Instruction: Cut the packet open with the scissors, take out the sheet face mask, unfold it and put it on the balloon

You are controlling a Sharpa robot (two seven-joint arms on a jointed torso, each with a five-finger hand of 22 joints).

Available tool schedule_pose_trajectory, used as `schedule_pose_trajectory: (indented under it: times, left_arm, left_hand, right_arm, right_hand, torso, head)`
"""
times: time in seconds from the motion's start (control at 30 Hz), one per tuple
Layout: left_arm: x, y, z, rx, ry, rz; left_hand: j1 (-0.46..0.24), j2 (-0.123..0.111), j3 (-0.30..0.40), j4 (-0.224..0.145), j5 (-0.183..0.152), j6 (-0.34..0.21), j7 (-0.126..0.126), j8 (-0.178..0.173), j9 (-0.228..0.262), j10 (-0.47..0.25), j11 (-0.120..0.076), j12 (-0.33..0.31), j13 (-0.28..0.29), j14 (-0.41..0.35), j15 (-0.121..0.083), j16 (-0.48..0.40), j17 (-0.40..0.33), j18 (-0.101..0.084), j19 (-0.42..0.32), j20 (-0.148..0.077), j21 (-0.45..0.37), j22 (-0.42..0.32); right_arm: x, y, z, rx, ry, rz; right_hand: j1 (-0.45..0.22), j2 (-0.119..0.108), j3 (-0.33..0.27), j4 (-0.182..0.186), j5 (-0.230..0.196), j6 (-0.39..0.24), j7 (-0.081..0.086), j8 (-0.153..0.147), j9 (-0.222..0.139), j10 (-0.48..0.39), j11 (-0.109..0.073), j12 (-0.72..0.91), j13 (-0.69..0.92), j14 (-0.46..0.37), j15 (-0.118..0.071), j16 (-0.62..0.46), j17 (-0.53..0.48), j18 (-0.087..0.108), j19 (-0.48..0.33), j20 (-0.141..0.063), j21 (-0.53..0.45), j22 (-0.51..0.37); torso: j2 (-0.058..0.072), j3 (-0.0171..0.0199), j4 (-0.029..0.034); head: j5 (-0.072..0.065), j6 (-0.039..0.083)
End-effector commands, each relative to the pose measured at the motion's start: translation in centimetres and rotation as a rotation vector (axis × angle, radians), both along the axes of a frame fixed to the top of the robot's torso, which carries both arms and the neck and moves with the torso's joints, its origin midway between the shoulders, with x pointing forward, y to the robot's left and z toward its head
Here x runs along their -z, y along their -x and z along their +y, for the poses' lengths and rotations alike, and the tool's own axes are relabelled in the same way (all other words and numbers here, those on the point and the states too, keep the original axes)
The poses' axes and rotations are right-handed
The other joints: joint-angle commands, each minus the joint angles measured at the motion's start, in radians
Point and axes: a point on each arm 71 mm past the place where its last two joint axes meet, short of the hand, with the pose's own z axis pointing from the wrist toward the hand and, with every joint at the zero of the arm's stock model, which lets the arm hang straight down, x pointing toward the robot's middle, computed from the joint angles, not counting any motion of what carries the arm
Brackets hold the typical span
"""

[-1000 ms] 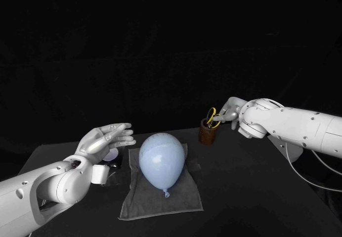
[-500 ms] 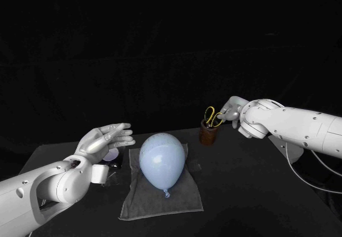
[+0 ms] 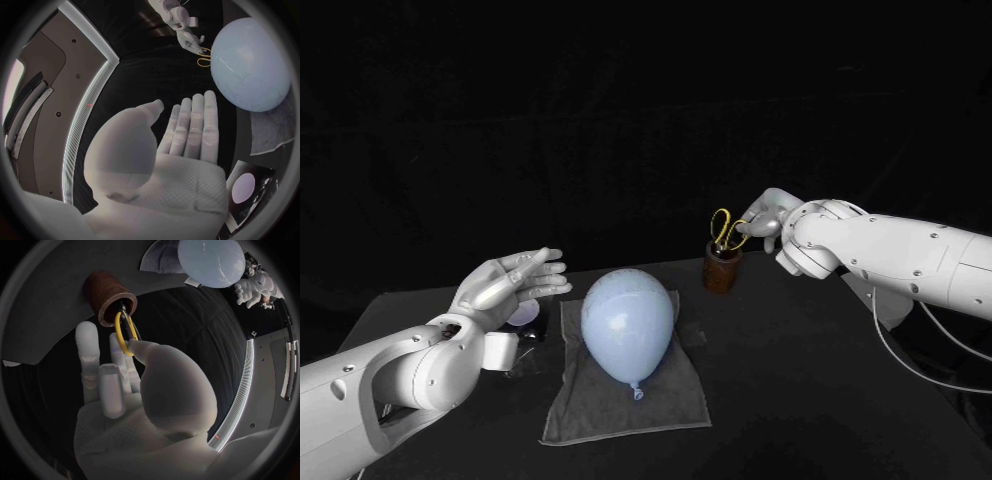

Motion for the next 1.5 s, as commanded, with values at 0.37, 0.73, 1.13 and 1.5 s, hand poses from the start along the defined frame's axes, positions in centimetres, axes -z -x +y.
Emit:
schedule_pose_trajectory:
  times: [0.37, 0.73, 1.13, 1.5]
  left_arm:
    - [0.0, -0.1, -0.1, 0.016, 0.019, 0.006]
    - [0.1, -0.4, 0.1, 0.015, 0.019, 0.005]
    - [-0.5, -2.6, 1.1, 0.013, 0.002, -0.011]
    - [-3.0, -6.8, 2.1, -0.004, -0.087, -0.105]
  left_hand:
    - [-0.003, 0.008, -0.003, 0.009, 0.002, -0.006, 0.013, -0.006, -0.002, -0.007, 0.005, -0.006, -0.001, 0.002, 0.004, -0.010, 0.001, 0.011, -0.003, 0.007, -0.006, -0.001]
    - [-0.001, 0.008, -0.007, 0.010, 0.002, -0.008, 0.012, -0.008, -0.002, -0.010, 0.005, -0.006, -0.001, -0.003, 0.006, -0.016, 0.001, 0.011, -0.006, 0.009, -0.011, -0.002]
    - [0.027, 0.011, -0.028, 0.021, 0.003, 0.005, -0.002, -0.007, 0.005, -0.003, 0.001, -0.005, 0.000, -0.065, 0.020, -0.095, -0.020, 0.008, -0.106, 0.053, -0.092, -0.006]
    - [0.071, 0.000, -0.021, -0.004, 0.002, -0.033, 0.022, -0.035, -0.001, -0.108, 0.035, -0.012, -0.008, -0.184, 0.066, -0.207, -0.072, -0.009, -0.241, 0.093, -0.184, -0.006]
  right_arm:
    - [-1.2, 0.6, -0.8, 0.013, -0.019, -0.057]
    - [-3.8, 1.2, -1.8, 0.025, -0.042, -0.088]
    - [-8.2, 0.8, -1.9, 0.038, -0.066, -0.095]
    - [-8.4, -1.2, 2.2, 0.004, -0.114, -0.078]
  right_hand:
    - [-0.031, 0.003, 0.038, -0.041, 0.007, 0.015, -0.007, 0.020, 0.019, 0.053, -0.032, -0.002, 0.001, 0.073, -0.013, 0.024, 0.092, -0.001, 0.017, -0.001, 0.040, 0.050]
    - [-0.053, 0.002, 0.042, -0.042, 0.006, 0.014, -0.007, 0.022, 0.024, 0.056, -0.032, -0.003, 0.001, 0.074, -0.012, 0.027, 0.096, -0.002, 0.018, -0.001, 0.046, 0.060]
    - [-0.073, 0.003, 0.048, -0.045, 0.013, 0.013, -0.008, 0.025, 0.030, 0.059, -0.032, -0.004, 0.001, 0.075, -0.013, 0.032, 0.104, -0.003, 0.021, -0.001, 0.053, 0.071]
    - [-0.084, 0.004, 0.050, -0.044, 0.009, 0.009, -0.008, 0.024, 0.033, 0.059, -0.032, -0.005, 0.000, 0.073, -0.013, 0.029, 0.097, -0.002, 0.016, -0.001, 0.047, 0.062]
  torso:
    - [-0.001, 0.0001, -0.0011]
    - [-0.002, -0.0010, -0.0001]
    - [-0.004, -0.0063, 0.0016]
    - [0.001, -0.0027, 0.0008]
  head:
    - [0.000, 0.003]
    - [-0.001, 0.012]
    - [-0.002, 0.026]
    - [0.028, 0.033]
